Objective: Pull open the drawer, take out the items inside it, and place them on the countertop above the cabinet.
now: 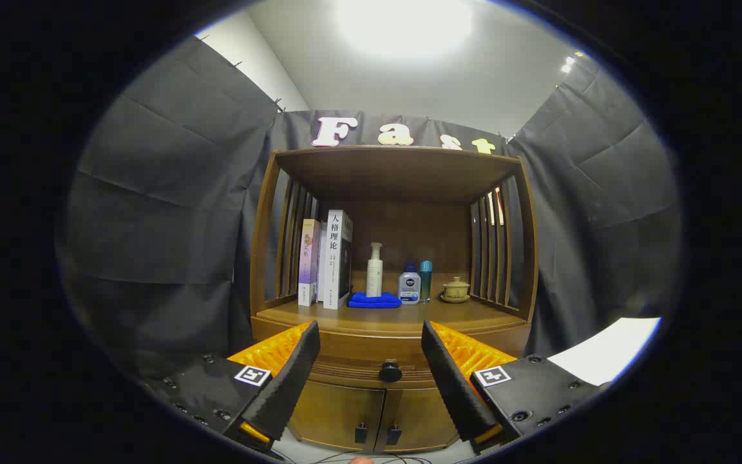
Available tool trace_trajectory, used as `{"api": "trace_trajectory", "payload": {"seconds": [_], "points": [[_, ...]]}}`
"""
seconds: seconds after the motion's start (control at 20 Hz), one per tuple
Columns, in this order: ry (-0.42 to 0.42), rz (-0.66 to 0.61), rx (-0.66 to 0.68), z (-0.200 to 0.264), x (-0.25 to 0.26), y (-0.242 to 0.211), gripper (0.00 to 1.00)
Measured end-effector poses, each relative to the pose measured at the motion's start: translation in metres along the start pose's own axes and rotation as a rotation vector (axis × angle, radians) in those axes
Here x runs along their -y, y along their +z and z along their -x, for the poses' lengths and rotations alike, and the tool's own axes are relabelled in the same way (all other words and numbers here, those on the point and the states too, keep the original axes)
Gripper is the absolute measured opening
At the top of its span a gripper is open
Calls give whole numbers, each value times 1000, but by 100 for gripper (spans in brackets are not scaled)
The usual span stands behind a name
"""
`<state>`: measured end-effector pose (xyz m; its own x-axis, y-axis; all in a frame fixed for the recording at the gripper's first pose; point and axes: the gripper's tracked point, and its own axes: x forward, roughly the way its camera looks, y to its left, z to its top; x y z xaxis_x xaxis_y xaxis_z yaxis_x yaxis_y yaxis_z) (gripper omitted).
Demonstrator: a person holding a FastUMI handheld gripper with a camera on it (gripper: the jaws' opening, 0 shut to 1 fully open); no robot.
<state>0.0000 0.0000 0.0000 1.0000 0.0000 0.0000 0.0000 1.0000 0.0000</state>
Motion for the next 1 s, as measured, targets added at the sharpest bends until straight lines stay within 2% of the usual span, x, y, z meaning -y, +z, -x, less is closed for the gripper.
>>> {"api": "trace_trajectory", "payload": {"seconds": [1.0], "points": [[-11,-5,35,6,1,10,99]]}}
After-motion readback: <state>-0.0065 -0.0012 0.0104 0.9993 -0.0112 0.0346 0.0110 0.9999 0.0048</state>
